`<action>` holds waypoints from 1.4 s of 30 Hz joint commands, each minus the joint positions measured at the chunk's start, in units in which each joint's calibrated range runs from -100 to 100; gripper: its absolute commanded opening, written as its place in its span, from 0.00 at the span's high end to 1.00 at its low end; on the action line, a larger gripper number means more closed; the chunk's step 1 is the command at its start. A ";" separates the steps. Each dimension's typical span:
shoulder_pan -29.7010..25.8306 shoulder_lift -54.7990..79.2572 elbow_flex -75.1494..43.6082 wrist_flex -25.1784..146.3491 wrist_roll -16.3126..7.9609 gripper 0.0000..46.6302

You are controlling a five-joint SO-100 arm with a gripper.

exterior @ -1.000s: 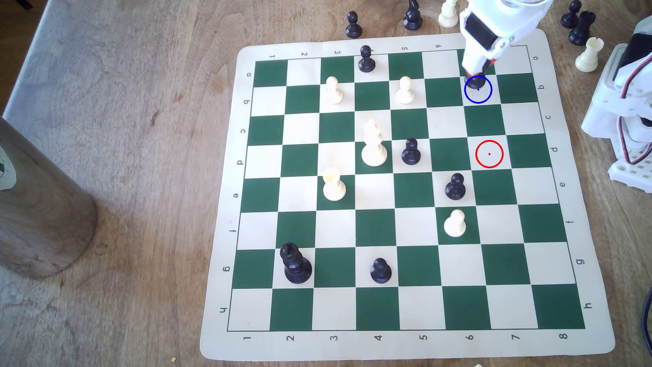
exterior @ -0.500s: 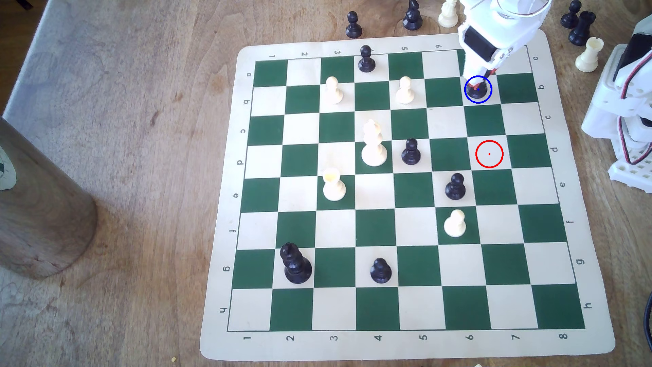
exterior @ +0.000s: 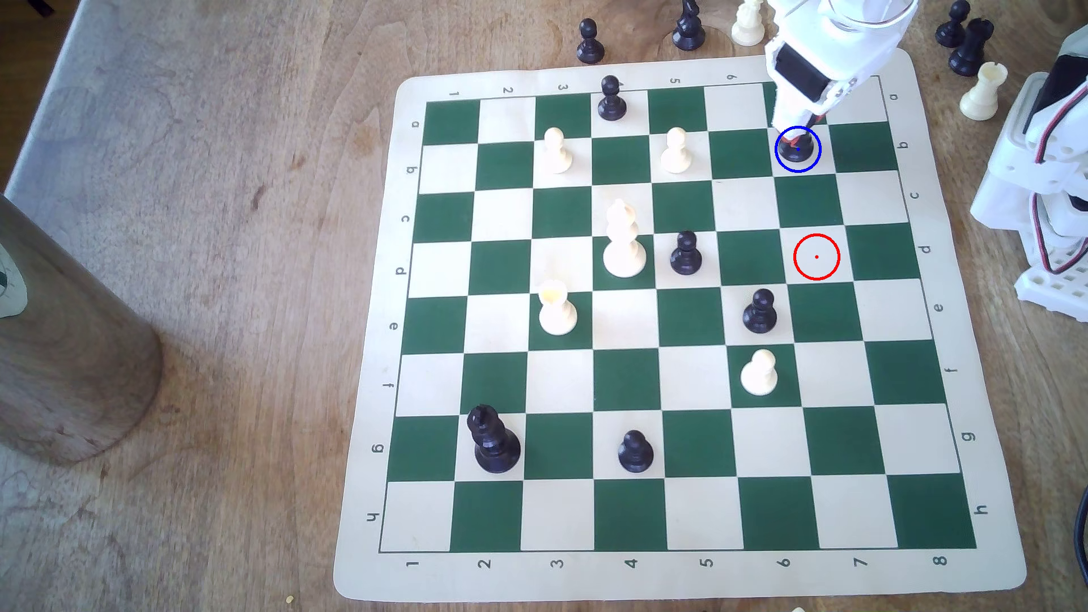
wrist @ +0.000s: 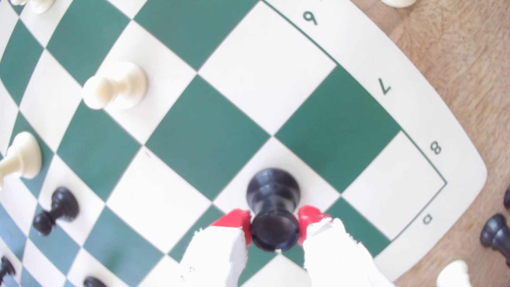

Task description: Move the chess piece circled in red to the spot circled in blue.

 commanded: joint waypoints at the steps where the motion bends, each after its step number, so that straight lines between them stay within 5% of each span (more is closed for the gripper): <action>1: 0.19 0.61 0.86 -0.01 0.10 0.64; 4: 0.50 -0.15 1.40 -0.01 0.29 0.55; 16: -0.52 -10.59 -0.32 13.34 2.15 0.48; 22: -0.28 -23.24 0.04 25.71 6.89 0.48; 29: -2.55 -35.04 3.21 33.65 8.06 0.47; 34: -7.95 -49.05 9.83 35.62 8.50 0.82; 35: -11.62 -54.73 11.46 34.63 7.28 0.98; 42: -22.65 -68.32 20.62 24.81 5.76 1.00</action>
